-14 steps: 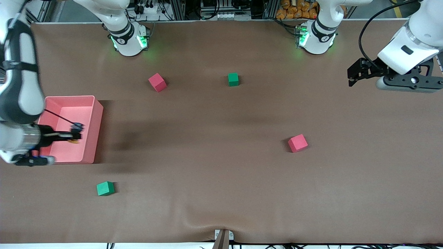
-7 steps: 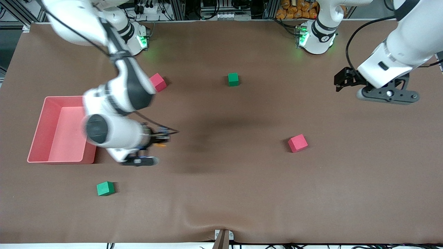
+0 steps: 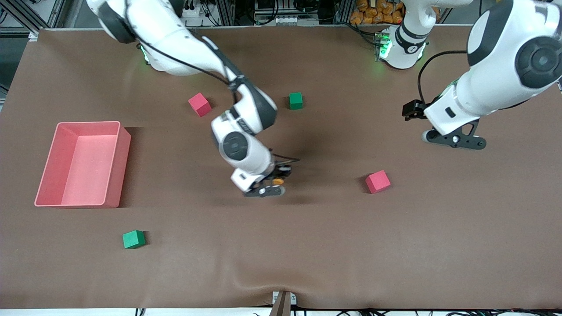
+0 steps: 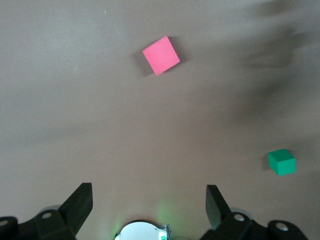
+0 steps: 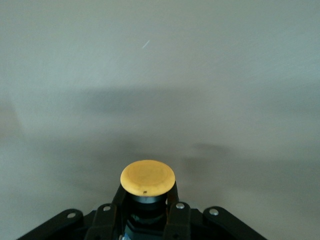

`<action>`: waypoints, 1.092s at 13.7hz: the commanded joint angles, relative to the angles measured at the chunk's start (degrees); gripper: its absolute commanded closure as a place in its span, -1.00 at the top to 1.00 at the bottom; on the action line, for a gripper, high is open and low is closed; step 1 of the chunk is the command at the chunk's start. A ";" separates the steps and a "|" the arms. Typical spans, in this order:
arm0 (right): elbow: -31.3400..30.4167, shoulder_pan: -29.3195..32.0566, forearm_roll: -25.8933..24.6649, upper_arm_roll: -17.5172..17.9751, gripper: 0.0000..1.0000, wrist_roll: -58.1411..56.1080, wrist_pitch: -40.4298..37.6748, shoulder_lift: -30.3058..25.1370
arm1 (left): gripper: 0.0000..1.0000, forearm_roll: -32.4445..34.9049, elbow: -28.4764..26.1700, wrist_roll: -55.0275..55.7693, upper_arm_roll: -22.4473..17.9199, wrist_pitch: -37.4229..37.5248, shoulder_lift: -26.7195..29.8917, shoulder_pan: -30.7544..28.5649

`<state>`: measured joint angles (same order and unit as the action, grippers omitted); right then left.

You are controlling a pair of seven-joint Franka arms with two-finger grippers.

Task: Place and upright button with both arms
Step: 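Carry the button to mid-table with the right gripper while the left gripper approaches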

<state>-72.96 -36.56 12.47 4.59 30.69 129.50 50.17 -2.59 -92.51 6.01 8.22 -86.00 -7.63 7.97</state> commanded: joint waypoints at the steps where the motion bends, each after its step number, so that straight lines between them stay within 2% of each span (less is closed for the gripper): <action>1: 3.35 -5.00 -0.08 -3.43 -1.00 2.44 2.86 4.84 | 1.00 -3.37 -0.83 0.58 0.74 0.05 -1.59 -0.33; 4: 3.26 -7.03 -0.69 -4.06 -1.00 2.53 3.75 5.82 | 1.00 -6.36 -2.75 0.67 0.74 -1.35 -3.44 -0.85; 5: 3.26 -7.12 -1.31 -4.06 -0.36 2.53 3.75 5.82 | 1.00 -8.11 -3.37 1.01 0.74 -2.23 -4.23 -1.03; 6: 3.17 -7.30 -2.44 -4.15 0.99 2.53 3.92 5.82 | 1.00 -9.09 -3.81 1.63 0.74 -2.76 -4.93 -1.12; 7: 3.26 -7.56 -4.63 -4.15 1.00 2.62 3.92 5.82 | 1.00 -9.10 -3.81 2.16 0.74 -3.20 -5.90 -0.77; 11: 3.35 -6.51 -4.83 -4.06 1.00 2.62 2.87 3.20 | 1.00 -9.10 -3.20 3.48 0.83 -5.93 -9.68 1.07; 13: 3.44 -4.58 -4.65 -4.06 1.00 2.53 -0.19 1.00 | 1.00 -9.18 -2.59 4.70 0.92 -8.29 -11.88 2.65; 15: 4.84 -3.00 -5.00 -4.32 1.00 2.71 -2.40 -0.76 | 1.00 -9.36 0.65 10.22 0.83 -9.01 -15.47 5.11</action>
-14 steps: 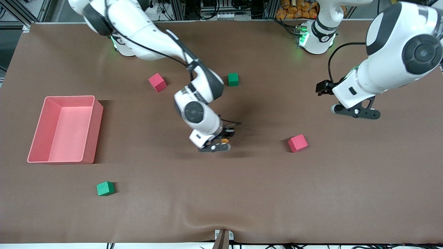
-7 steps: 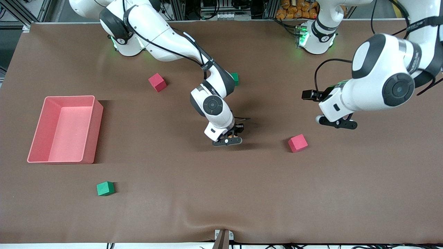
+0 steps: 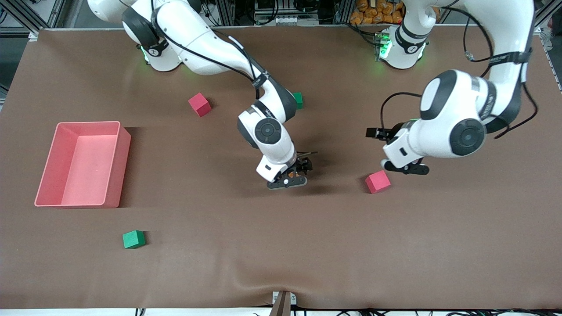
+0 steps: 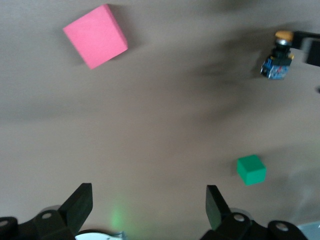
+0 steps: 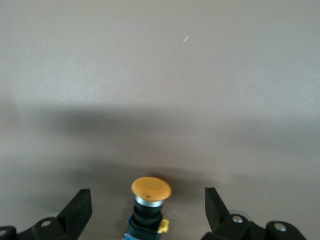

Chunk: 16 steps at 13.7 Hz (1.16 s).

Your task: Place and upright button with both arms

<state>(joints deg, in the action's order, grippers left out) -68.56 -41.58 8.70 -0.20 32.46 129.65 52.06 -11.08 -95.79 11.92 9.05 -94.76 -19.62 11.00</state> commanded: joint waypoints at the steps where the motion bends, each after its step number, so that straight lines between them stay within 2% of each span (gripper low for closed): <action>1: 0.71 3.16 -1.58 0.03 1.00 0.76 -2.82 -2.93 | 1.00 -0.70 5.68 5.91 0.00 -0.24 -5.32 4.09; 2: 0.62 5.26 -1.32 -0.41 1.00 0.67 -3.43 -4.67 | 1.00 -0.35 7.09 7.49 -0.08 -0.42 -7.17 6.03; 4: 0.71 10.96 -1.14 -0.07 1.00 0.41 -9.73 -9.33 | 1.00 -0.34 9.82 9.26 -0.09 -2.08 -10.95 7.19; 8: 0.19 21.43 -0.70 1.16 1.00 0.05 -17.92 -18.82 | 1.00 -0.61 11.93 9.44 0.00 -10.07 -16.31 10.70; 10: 0.18 26.96 -1.05 1.43 1.00 -0.81 -24.76 -21.38 | 1.00 -0.61 15.78 10.92 -0.08 -10.44 -19.57 13.85; 12: 0.18 30.49 -1.66 1.34 1.00 -7.11 -27.86 -24.01 | 1.00 -0.61 19.48 14.52 -0.17 -12.53 -22.73 16.84; 16: 0.01 38.57 -3.86 2.22 1.00 -11.80 -36.56 -29.99 | 0.79 -0.70 21.42 15.24 -0.17 -19.22 -26.78 19.84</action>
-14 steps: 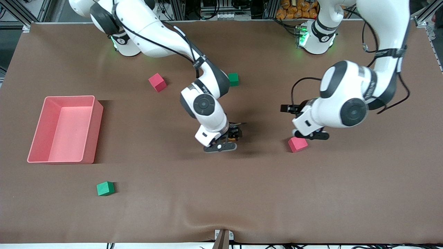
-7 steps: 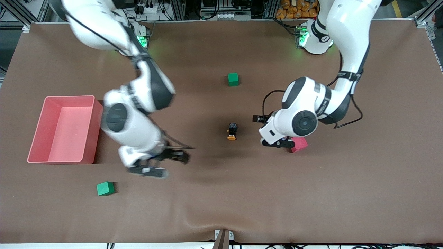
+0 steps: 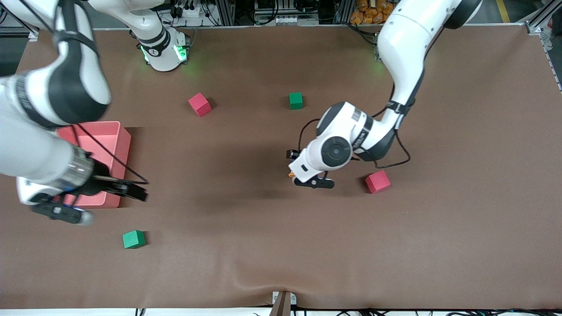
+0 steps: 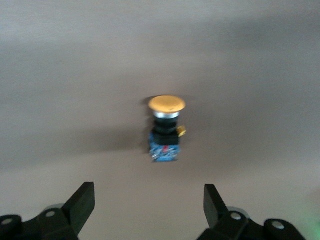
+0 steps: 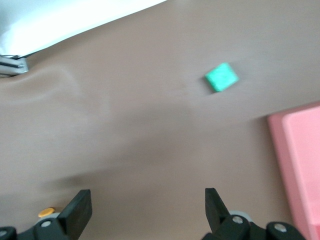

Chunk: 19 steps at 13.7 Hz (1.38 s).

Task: Place and upright button with both arms
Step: 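Grasp the button with the left gripper while the right gripper retracts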

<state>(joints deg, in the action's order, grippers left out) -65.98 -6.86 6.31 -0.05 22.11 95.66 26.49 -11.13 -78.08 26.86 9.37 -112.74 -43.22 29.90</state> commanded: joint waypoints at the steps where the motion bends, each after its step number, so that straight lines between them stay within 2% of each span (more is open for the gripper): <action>1: -2.14 6.13 -1.30 3.72 1.00 -4.15 -5.02 -4.86 | 0.71 -0.74 5.47 0.39 -0.58 -1.25 -4.67 1.82; 2: -2.05 8.33 -1.48 5.57 1.00 -8.53 -9.92 -5.83 | 0.65 -0.82 6.18 0.56 -0.49 -1.25 -5.81 2.18; 5: -3.79 8.97 -2.45 4.63 1.00 -9.54 -12.86 -12.06 | 0.58 -0.82 8.29 0.48 -0.75 -1.34 -8.63 2.79; 6: -7.11 8.18 -2.44 3.23 1.00 -9.54 -12.35 -15.47 | 0.57 -0.65 8.30 0.04 -1.19 -1.34 -8.98 3.32; 9: -27.73 7.65 -2.44 2.16 1.00 -9.28 -1.91 -30.83 | 0.53 -0.39 8.39 -0.40 -1.64 -1.25 -9.95 4.03; 10: -31.02 7.65 -2.44 2.16 1.00 -9.19 -1.01 -33.23 | 0.52 -0.04 8.30 -0.40 -2.07 -0.91 -9.95 4.12; 12: -31.31 7.82 -3.05 2.07 1.00 -9.36 -1.79 -33.52 | 0.51 0.66 8.03 -1.28 -2.78 -0.46 -9.95 4.64; 15: -26.68 7.47 -9.20 2.60 1.00 -10.77 -2.40 -31.16 | 0.45 1.72 7.86 -1.55 -3.04 -0.37 -10.39 4.82; 17: -22.37 7.47 -8.95 2.69 1.00 -10.68 -4.60 -29.05 | 0.40 1.81 7.86 -1.55 -3.04 -0.37 -11.01 5.08; 19: -21.73 7.73 -8.08 2.69 1.00 -10.68 -5.31 -28.42 | 0.35 1.81 7.68 -1.55 -3.04 -0.37 -11.01 5.17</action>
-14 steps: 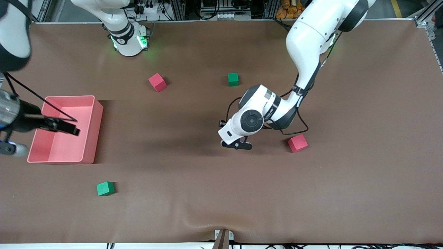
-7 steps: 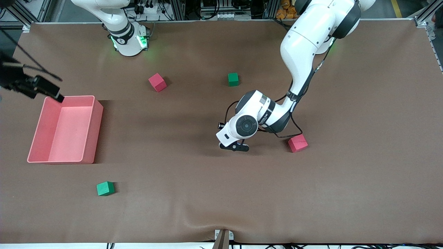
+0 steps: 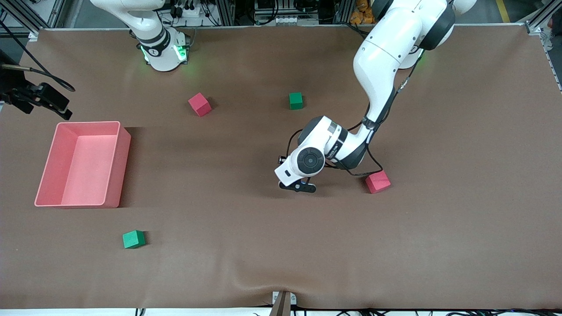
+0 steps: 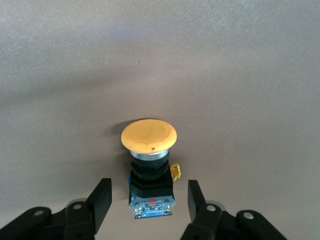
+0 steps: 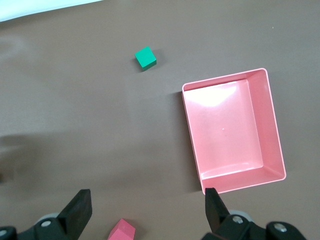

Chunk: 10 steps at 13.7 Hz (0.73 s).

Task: Place and upright button with both arms
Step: 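Grasp the button with the left gripper while the right gripper retracts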

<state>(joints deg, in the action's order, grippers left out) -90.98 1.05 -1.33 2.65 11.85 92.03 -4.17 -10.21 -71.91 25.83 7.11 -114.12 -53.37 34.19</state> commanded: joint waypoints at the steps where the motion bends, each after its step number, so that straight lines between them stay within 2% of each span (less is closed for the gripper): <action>1: 3.35 -0.18 0.62 -0.01 1.00 -0.33 -1.68 2.24 | 0.33 0.90 1.51 -0.52 -0.79 1.01 -0.86 0.88; 3: 3.79 -0.35 0.89 -0.01 1.00 -0.42 -1.68 2.24 | 0.19 0.99 1.16 -0.52 -0.79 1.01 -0.86 0.88; 7: 3.79 -0.79 1.41 -0.01 1.00 -0.51 -1.68 2.24 | -0.33 0.90 1.16 -0.61 -0.79 1.01 -0.95 0.79; 8: 3.79 -0.88 1.50 -0.01 1.00 -0.51 -1.68 2.24 | -0.56 0.90 1.16 -0.08 -0.79 0.92 -0.86 0.88; 9: 3.79 -0.79 1.59 -0.01 1.00 -0.42 -1.76 2.24 | -0.90 0.81 1.16 0.36 -0.79 0.92 -0.78 0.88; 10: 3.79 -0.79 1.59 -0.01 1.00 -0.42 -1.68 2.33 | -1.00 0.81 1.16 1.75 -0.79 0.92 -0.69 0.97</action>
<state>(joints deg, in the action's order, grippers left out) -88.94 0.54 -0.66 2.86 11.83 91.42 -2.70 -10.18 -71.85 26.02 6.93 -113.97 -53.73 34.43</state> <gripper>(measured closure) 0.000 0.595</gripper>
